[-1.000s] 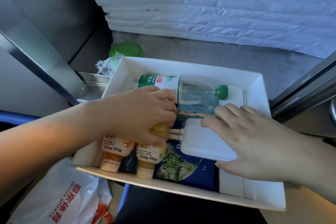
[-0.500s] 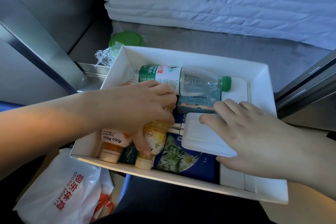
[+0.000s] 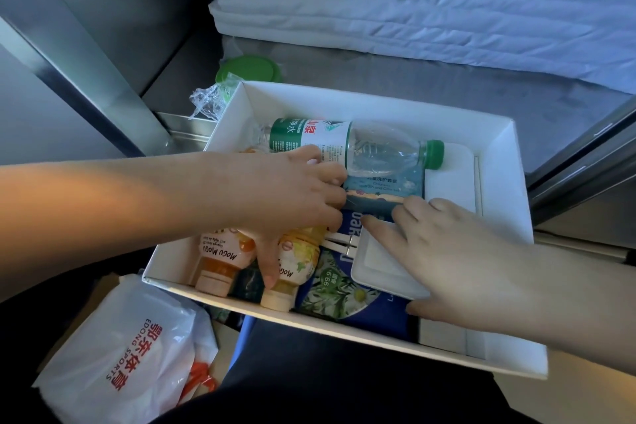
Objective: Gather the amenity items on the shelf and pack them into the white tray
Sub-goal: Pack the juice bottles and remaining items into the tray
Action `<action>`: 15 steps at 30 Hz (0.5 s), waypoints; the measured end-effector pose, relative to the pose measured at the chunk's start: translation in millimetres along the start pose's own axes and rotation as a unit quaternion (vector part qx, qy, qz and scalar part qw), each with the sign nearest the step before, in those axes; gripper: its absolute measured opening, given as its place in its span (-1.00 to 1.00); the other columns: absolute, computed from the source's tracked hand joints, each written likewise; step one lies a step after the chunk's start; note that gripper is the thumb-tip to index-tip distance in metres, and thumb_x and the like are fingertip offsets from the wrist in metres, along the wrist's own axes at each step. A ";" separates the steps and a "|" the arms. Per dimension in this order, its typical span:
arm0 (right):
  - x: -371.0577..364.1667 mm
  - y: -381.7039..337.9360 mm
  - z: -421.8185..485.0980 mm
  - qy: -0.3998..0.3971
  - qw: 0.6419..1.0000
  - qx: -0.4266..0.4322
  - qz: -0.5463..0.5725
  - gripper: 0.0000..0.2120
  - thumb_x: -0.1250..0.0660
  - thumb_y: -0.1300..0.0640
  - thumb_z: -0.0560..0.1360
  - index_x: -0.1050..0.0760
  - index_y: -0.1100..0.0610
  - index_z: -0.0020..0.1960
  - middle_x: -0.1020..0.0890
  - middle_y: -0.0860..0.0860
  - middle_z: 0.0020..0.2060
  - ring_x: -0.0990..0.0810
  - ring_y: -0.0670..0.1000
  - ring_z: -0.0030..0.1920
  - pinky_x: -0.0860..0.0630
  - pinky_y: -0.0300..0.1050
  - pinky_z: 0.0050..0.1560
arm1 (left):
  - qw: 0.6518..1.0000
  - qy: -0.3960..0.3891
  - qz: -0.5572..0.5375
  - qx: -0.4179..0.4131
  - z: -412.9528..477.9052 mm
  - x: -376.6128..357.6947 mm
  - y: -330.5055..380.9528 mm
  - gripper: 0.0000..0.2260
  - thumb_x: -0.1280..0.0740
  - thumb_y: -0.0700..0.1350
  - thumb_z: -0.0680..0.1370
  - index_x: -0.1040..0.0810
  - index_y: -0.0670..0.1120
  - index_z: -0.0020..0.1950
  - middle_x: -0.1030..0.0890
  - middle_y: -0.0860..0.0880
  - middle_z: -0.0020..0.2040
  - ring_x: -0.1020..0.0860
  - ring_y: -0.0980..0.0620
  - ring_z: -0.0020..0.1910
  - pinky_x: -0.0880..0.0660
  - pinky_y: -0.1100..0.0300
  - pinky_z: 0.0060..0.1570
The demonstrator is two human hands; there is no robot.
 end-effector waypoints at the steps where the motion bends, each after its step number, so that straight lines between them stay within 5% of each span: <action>1: -0.1 -0.2 2.2 -0.001 1.000 0.001 0.005 -0.04 -0.28 -0.21 0.39 0.22 0.15 0.50 -0.31 0.11 0.20 -0.24 0.13 0.18 -0.19 -0.03 0.10 | 1.000 -0.006 0.000 0.002 0.2 -0.7 -0.4 -0.12 -0.06 0.56 0.06 -0.43 0.07 0.22 -0.45 0.08 0.23 -0.18 -0.02 0.29 -0.15 -0.06 0.24; 6: -2.3 -0.5 11.3 -0.002 1.000 0.002 0.013 -0.02 -0.30 -0.15 0.36 0.21 0.18 0.51 -0.35 0.13 0.21 -0.29 0.13 0.18 -0.25 -0.05 0.11 | 1.000 0.003 -0.010 0.008 -4.7 0.3 -0.8 -0.19 -0.14 0.52 0.10 -0.39 0.07 0.21 -0.42 0.09 0.26 -0.21 -0.01 0.29 -0.21 -0.06 0.23; 15: 0.0 5.3 1.6 0.031 0.995 -0.001 0.096 -0.12 -0.26 -0.18 0.34 0.16 0.04 0.47 -0.28 -0.01 0.19 -0.35 0.02 0.17 -0.44 -0.11 -0.01 | 0.987 0.144 -0.069 -0.010 -23.0 18.1 -4.0 -0.27 -0.27 0.47 0.11 -0.49 0.06 0.14 -0.52 0.06 0.19 -0.28 0.01 0.25 -0.43 -0.07 0.16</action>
Point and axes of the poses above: each hand's wrist, its own z-axis towards the middle knuckle, its own x-axis out of the back of the hand, y = z × x, the point moved 7 cm from there along z, towards the middle knuckle
